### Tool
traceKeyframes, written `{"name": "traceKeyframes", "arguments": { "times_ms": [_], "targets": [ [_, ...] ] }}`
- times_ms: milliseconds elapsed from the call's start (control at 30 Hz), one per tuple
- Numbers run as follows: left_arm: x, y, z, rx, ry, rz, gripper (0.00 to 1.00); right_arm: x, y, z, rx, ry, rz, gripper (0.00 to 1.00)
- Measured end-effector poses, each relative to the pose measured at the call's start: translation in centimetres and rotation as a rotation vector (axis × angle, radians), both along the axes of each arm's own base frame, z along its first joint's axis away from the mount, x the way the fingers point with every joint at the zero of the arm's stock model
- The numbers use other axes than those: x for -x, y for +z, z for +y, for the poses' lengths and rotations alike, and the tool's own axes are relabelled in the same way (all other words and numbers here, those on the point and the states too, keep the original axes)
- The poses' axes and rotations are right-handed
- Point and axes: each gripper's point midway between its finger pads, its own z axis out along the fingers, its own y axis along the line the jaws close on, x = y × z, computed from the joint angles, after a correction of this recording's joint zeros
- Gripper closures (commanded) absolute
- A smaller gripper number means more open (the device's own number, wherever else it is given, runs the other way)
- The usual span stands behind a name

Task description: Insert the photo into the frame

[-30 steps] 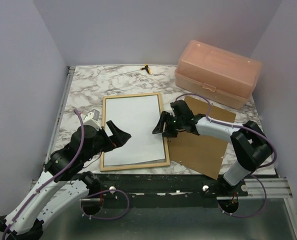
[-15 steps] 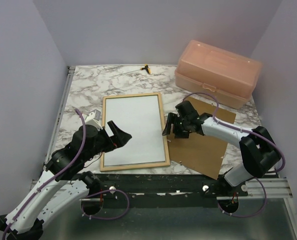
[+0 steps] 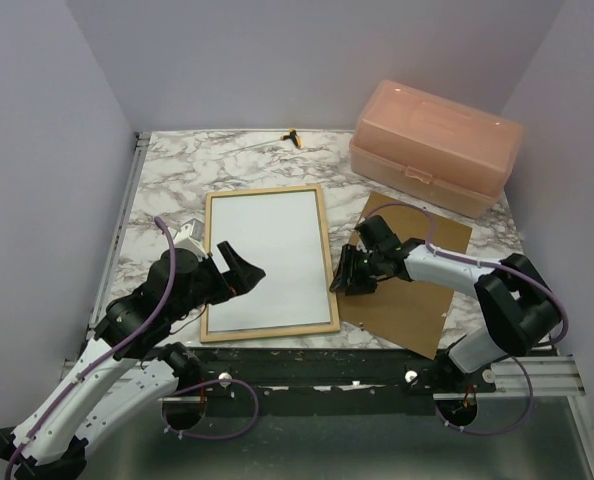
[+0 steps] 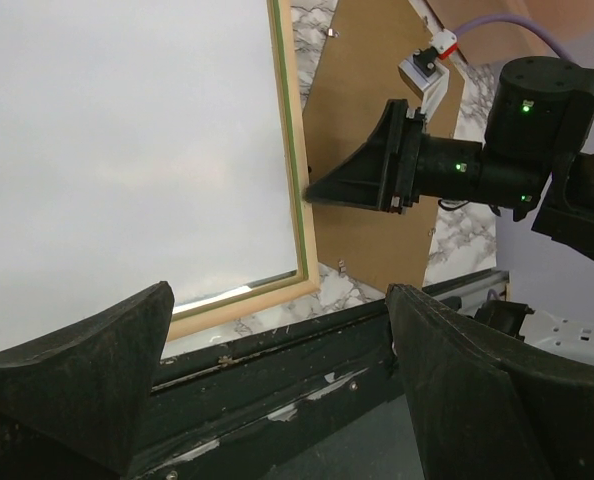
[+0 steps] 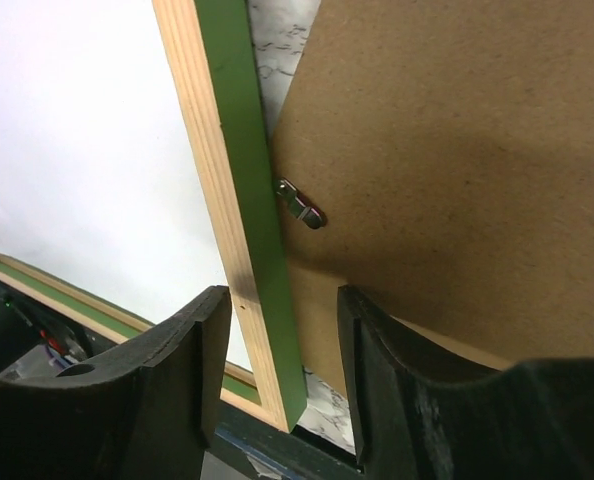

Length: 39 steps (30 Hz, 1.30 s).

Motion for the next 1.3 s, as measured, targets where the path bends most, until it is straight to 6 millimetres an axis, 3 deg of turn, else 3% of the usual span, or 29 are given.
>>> {"name": "traceKeyframes", "arguments": {
  "times_ms": [167,533,900,1167,1300],
  "targets": [
    [0.0,0.0,0.0,-0.001,-0.004,-0.004,0.08,0.5,-0.3,0.9,-0.022,0.026,0.019,0.55],
    [-0.1,-0.1,-0.1,-0.006,-0.007,-0.002,0.08,0.0,-0.5,2.8,-0.044,0.058,0.041,0.91],
    [-0.1,-0.1,-0.1,-0.010,-0.008,-0.001,0.08,-3.0,-0.3,5.4,-0.057,0.042,0.038,0.93],
    [-0.1,-0.6,-0.2,-0.018,-0.009,0.010,0.08,-5.8,-0.5,8.7,-0.080,0.040,0.031,0.93],
    [-0.1,-0.9,-0.3,-0.019,-0.014,0.017,0.08,-5.9,-0.5,10.4,-0.094,0.046,0.030,0.91]
  ]
}}
